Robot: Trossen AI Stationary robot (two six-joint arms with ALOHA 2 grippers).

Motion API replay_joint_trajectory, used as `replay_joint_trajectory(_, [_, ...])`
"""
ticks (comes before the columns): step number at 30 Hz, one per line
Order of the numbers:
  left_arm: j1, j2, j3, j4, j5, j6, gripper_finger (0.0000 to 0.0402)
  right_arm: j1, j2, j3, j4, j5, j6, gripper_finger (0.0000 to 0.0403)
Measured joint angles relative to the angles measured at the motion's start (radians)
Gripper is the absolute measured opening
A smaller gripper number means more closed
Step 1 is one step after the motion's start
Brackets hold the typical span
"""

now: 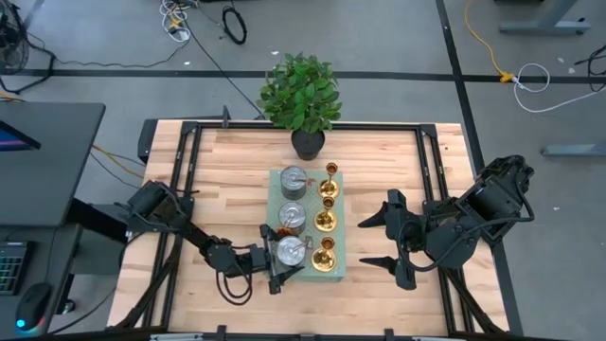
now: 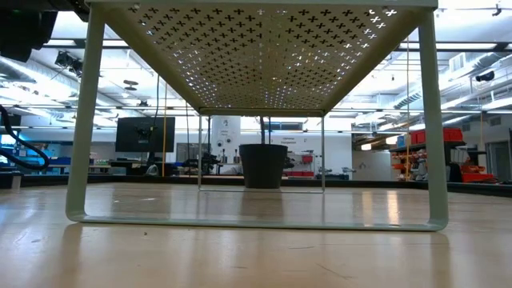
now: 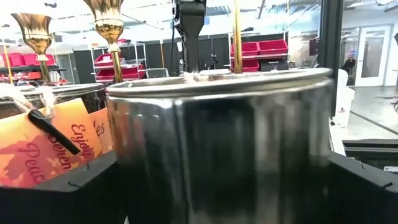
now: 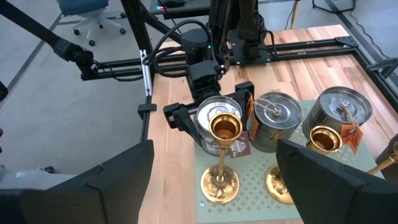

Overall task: Pick & Place candle stick holders
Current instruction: Align the brown scented candle with the other orange scented candle on the shelf

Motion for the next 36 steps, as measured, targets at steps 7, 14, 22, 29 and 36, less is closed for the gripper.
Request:
replay_joint_trajectory(7, [-0.028,-0.006,0.0,0.0,-0.051,0.025,0.04,0.0,0.0,0.0,0.0,0.0,0.002,0.034])
replay_joint_trajectory(14, [-0.053,-0.025,0.002,-0.008,-0.057,0.046,0.04,0.0,0.0,0.0,0.0,0.001,0.003,0.034])
replay_joint_trajectory(22, [-0.062,-0.025,0.001,-0.013,-0.103,0.055,0.04,0.0,0.0,0.0,0.001,0.001,0.007,0.034])
replay_joint_trajectory(29, [-0.033,-0.023,0.001,-0.014,-0.021,0.021,0.04,0.0,0.0,0.0,0.001,0.001,0.007,0.034])
replay_joint_trajectory(36, [-0.032,-0.023,0.001,-0.021,-0.02,0.028,0.04,0.0,0.0,0.0,0.001,0.001,0.007,0.034])
